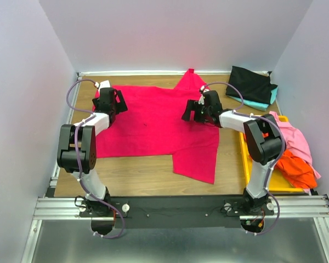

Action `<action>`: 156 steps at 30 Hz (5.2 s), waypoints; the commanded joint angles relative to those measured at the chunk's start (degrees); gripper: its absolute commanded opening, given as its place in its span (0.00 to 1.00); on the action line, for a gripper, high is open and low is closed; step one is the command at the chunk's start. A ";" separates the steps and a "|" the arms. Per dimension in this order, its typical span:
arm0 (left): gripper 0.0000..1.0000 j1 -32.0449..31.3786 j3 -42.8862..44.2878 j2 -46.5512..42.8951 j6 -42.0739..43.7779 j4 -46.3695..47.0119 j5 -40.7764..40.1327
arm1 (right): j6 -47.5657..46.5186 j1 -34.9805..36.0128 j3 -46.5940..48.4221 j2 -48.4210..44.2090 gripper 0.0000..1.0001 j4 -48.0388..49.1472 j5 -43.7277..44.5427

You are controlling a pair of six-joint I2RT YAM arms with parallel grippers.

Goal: Fold and stack the t-shirts
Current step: Flatten the tshirt out

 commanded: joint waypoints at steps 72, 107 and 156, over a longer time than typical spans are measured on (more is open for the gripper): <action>0.98 5.40 -19.74 -27.75 -35.26 -17.18 -23.50 | 6.20 -16.80 4.24 -4.83 1.00 1.33 -19.32; 0.73 5.31 -32.24 -33.20 -53.91 -27.37 -19.01 | 13.40 -29.56 -4.10 -5.53 1.00 13.37 -30.76; 0.19 8.74 -34.26 -39.43 -33.97 -11.91 -9.70 | 14.37 -31.32 -4.37 -2.20 1.00 17.94 -33.14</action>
